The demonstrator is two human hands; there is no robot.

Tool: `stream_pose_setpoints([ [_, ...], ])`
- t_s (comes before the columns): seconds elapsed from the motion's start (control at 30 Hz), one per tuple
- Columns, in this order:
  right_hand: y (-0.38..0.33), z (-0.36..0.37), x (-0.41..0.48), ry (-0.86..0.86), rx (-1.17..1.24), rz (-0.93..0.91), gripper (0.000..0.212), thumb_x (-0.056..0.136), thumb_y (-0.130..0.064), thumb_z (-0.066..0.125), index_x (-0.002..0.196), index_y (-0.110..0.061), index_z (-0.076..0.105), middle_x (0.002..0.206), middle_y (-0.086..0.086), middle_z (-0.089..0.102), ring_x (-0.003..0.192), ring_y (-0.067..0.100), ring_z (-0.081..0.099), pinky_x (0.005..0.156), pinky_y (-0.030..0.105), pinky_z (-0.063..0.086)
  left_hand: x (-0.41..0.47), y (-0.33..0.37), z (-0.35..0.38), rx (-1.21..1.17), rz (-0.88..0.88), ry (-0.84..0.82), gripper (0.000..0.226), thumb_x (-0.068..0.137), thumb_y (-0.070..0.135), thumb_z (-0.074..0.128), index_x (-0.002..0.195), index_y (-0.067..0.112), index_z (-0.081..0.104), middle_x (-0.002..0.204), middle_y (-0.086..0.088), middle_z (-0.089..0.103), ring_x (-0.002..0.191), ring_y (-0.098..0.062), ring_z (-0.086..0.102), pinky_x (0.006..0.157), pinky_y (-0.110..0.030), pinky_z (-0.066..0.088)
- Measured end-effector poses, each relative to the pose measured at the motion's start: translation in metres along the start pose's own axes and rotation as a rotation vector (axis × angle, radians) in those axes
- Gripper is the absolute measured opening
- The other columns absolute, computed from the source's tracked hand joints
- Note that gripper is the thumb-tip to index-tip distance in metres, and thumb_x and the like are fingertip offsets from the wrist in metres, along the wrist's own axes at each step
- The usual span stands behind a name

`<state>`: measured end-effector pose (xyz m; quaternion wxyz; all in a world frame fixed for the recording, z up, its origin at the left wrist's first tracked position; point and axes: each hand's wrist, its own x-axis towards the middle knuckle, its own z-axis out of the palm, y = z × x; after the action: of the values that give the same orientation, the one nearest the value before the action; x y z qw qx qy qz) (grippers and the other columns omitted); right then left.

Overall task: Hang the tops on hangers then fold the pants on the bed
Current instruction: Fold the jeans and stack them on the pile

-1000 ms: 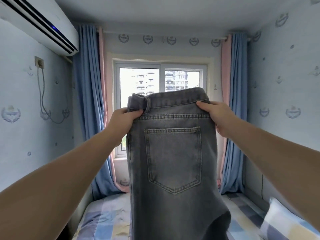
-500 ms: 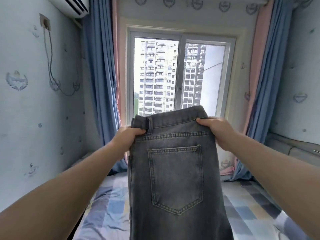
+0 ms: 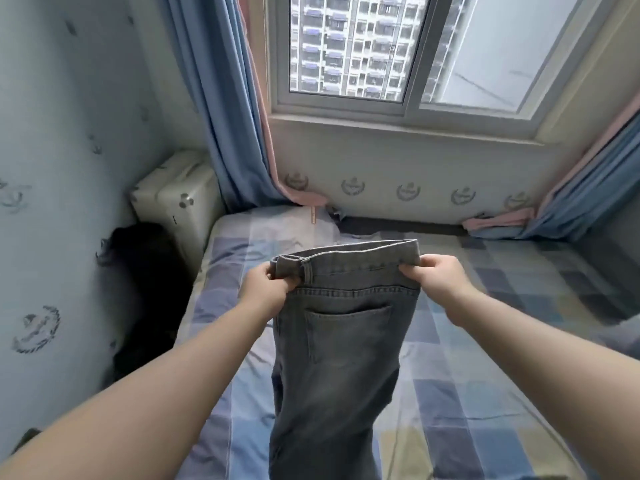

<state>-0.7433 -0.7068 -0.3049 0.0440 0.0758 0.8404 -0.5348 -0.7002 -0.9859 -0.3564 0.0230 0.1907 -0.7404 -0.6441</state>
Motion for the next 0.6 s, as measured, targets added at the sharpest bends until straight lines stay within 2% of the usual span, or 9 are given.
stream_pose_setpoints([
  [0.1,0.048,0.056,0.061,0.031,0.012,0.041,0.018,0.091,-0.021,0.074,0.074,-0.015,0.07,0.072,-0.003,0.068,0.063,0.014,0.055,0.056,0.026,0.04,0.057,-0.057,0.012,0.014,-0.071,0.067,0.012,0.087,0.016,0.079,0.095,0.02,0.07,0.096,0.001,0.074,0.097,-0.024,0.069,0.093,-0.046,0.056],
  [0.2,0.092,0.107,0.117,0.034,0.022,0.06,0.021,0.091,-0.023,0.072,0.073,-0.014,0.067,0.072,0.003,0.066,0.069,0.025,0.054,0.061,0.036,0.044,0.113,-0.112,0.021,0.082,-0.094,0.158,0.013,0.087,0.023,0.078,0.096,0.016,0.071,0.094,-0.001,0.074,0.096,-0.027,0.069,0.09,-0.048,0.057],
  [0.3,0.14,0.152,0.17,0.034,0.022,0.054,0.016,0.094,-0.02,0.068,0.079,-0.015,0.067,0.085,0.007,0.07,0.086,0.036,0.066,0.082,0.051,0.058,0.165,-0.165,0.03,0.183,-0.084,0.247,0.019,0.089,0.035,0.073,0.094,0.018,0.068,0.092,-0.003,0.072,0.093,-0.031,0.067,0.079,-0.042,0.053],
  [0.33,0.153,0.165,0.187,0.033,0.024,0.036,0.013,0.096,-0.018,0.066,0.083,-0.016,0.067,0.089,0.007,0.071,0.093,0.036,0.068,0.085,0.051,0.058,0.182,-0.18,0.033,0.197,-0.077,0.271,0.021,0.092,0.037,0.069,0.096,0.017,0.067,0.094,-0.005,0.072,0.094,-0.033,0.067,0.081,-0.042,0.054],
  [0.4,0.178,0.189,0.216,0.031,-0.001,-0.003,0.008,0.098,-0.012,0.061,0.1,-0.016,0.068,0.105,0.005,0.071,0.1,0.029,0.066,0.081,0.038,0.056,0.217,-0.209,0.04,0.203,-0.069,0.306,0.032,0.098,0.041,0.06,0.11,0.012,0.066,0.11,-0.011,0.071,0.106,-0.036,0.066,0.092,-0.047,0.055],
  [0.43,0.191,0.2,0.229,0.011,-0.009,-0.022,0.02,0.098,-0.009,0.06,0.116,-0.016,0.065,0.119,0.005,0.069,0.105,0.023,0.063,0.082,0.031,0.051,0.232,-0.223,0.043,0.236,-0.07,0.312,0.039,0.1,0.043,0.057,0.123,0.011,0.062,0.124,-0.012,0.067,0.116,-0.036,0.062,0.099,-0.047,0.051],
  [0.5,0.223,0.216,0.245,-0.078,-0.059,-0.069,0.049,0.097,-0.007,0.06,0.144,-0.018,0.05,0.145,0.003,0.054,0.116,0.015,0.053,0.087,0.024,0.043,0.249,-0.253,0.053,0.355,-0.057,0.28,0.054,0.101,0.044,0.054,0.147,0.017,0.044,0.148,-0.007,0.052,0.133,-0.031,0.05,0.11,-0.041,0.041],
  [0.57,0.259,0.229,0.244,-0.162,-0.195,-0.117,0.063,0.097,-0.014,0.061,0.154,-0.025,0.036,0.157,-0.003,0.041,0.121,0.013,0.047,0.089,0.022,0.042,0.249,-0.285,0.064,0.447,-0.011,0.207,0.057,0.103,0.04,0.053,0.153,0.017,0.037,0.155,-0.007,0.043,0.141,-0.026,0.042,0.114,-0.034,0.033],
  [0.6,0.278,0.235,0.24,-0.197,-0.257,-0.131,0.066,0.098,-0.018,0.061,0.156,-0.027,0.031,0.16,-0.005,0.036,0.128,0.012,0.044,0.095,0.026,0.042,0.242,-0.302,0.07,0.488,0.011,0.17,0.056,0.103,0.038,0.053,0.153,0.017,0.038,0.157,-0.007,0.041,0.143,-0.024,0.039,0.114,-0.031,0.029],
])
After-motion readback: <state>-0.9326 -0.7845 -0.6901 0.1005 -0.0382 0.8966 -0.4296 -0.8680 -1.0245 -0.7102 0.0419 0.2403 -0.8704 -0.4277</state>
